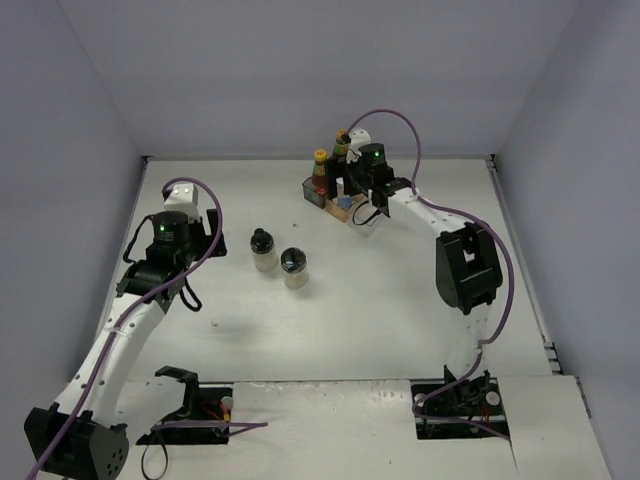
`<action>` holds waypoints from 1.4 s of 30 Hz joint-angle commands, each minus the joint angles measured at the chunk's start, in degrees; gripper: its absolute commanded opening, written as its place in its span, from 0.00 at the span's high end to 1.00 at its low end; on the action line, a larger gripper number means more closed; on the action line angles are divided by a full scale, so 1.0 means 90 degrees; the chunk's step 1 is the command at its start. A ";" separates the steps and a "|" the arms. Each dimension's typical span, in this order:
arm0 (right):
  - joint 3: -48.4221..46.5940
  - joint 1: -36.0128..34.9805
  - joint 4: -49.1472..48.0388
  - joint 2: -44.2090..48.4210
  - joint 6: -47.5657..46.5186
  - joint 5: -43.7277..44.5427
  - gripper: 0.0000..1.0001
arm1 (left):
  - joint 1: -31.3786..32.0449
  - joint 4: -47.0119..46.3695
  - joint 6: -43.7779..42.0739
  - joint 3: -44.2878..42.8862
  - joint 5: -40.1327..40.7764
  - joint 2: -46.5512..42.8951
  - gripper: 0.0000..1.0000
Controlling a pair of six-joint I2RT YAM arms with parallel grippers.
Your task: Organize the condiment bottles
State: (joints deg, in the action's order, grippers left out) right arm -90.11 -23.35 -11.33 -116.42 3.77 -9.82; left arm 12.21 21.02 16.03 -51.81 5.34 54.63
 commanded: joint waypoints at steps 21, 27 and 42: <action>0.2451 -0.1594 -0.0742 0.3014 -0.0634 -0.1134 0.00 | -0.0048 -0.0294 -0.0102 -0.0190 -0.0096 -0.0015 0.23; 0.3253 -0.1868 -0.1337 0.3024 -0.0614 -0.1515 0.00 | -0.0048 -0.0284 -0.0092 -0.0181 -0.0115 0.0023 0.23; 0.3391 -0.2337 -0.1797 0.2057 -0.0478 -0.1526 0.00 | -0.0048 -0.0275 -0.0082 -0.0190 -0.0135 0.0072 0.23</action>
State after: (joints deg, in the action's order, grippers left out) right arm -56.95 -43.72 -22.68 -97.84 -1.08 -23.38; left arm 12.21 21.04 15.62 -51.81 4.47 55.13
